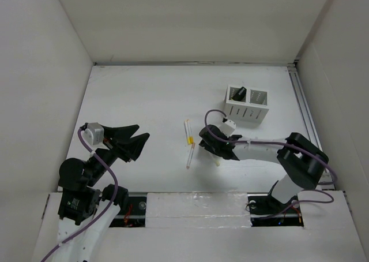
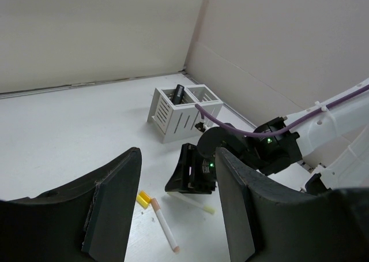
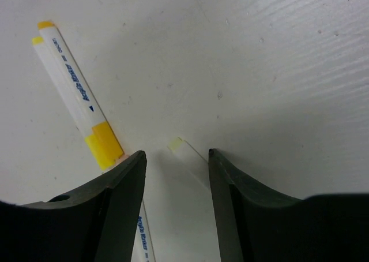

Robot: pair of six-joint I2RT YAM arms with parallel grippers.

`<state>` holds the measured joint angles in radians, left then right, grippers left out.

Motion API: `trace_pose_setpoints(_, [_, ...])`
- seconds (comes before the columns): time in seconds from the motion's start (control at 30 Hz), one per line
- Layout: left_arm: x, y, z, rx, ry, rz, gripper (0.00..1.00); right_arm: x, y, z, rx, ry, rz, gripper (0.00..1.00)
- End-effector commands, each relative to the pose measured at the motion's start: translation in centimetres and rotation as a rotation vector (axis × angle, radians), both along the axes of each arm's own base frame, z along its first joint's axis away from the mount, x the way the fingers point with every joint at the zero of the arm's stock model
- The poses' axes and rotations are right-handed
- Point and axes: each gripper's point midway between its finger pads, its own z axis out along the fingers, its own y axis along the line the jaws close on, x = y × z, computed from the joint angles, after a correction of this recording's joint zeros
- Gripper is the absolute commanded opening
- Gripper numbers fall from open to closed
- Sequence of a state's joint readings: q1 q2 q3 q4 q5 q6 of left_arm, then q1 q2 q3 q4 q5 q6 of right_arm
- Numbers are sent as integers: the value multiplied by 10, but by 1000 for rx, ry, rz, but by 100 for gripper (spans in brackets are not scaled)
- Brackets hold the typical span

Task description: Organize the desk

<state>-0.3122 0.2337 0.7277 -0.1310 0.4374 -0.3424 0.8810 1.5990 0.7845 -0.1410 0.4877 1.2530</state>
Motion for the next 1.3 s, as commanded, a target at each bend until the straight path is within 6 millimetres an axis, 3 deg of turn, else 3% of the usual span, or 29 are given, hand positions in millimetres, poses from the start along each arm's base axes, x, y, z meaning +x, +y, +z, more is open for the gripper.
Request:
trace_pose_setpoints(0.0, [-4, 0, 11, -17, -55, -8, 50, -30, -23, -19, -154, 92, 40, 56])
trace_pose_setpoints(0.3, [-3, 0, 11, -17, -52, -7, 50, -52, -17, -31, -336, 124, 111, 71])
trace_pose_setpoints(0.47, [-3, 0, 11, -16, -52, -8, 50, -58, -12, -40, -429, 161, 178, 70])
trace_pose_setpoints(0.57, [-3, 0, 11, -17, -52, -5, 50, -61, -14, -46, -509, 183, 181, 61])
trace_pose_setpoints(0.9, [-2, 0, 11, -16, -51, -4, 50, -60, -6, -52, -493, 182, 210, 22])
trace_pose_setpoints(1.03, [-2, 1, 11, -16, -51, -1, 50, -56, 0, -55, -484, 175, 217, 15])
trace_pose_setpoints(1.13, [-1, 0, 10, -15, -49, -4, 50, -49, -1, -59, -473, 175, 202, 24])
trace_pose_setpoints(1.17, [-1, 0, 9, -14, -46, -4, 50, -44, -3, -59, -477, 170, 188, 31])
trace_pose_setpoints(1.2, [0, 0, 8, -12, -41, -4, 50, -43, -3, -60, -480, 164, 187, 44])
trace_pose_setpoints(1.27, [-1, 0, 9, -14, -45, -2, 50, -39, -5, -60, -478, 161, 184, 46])
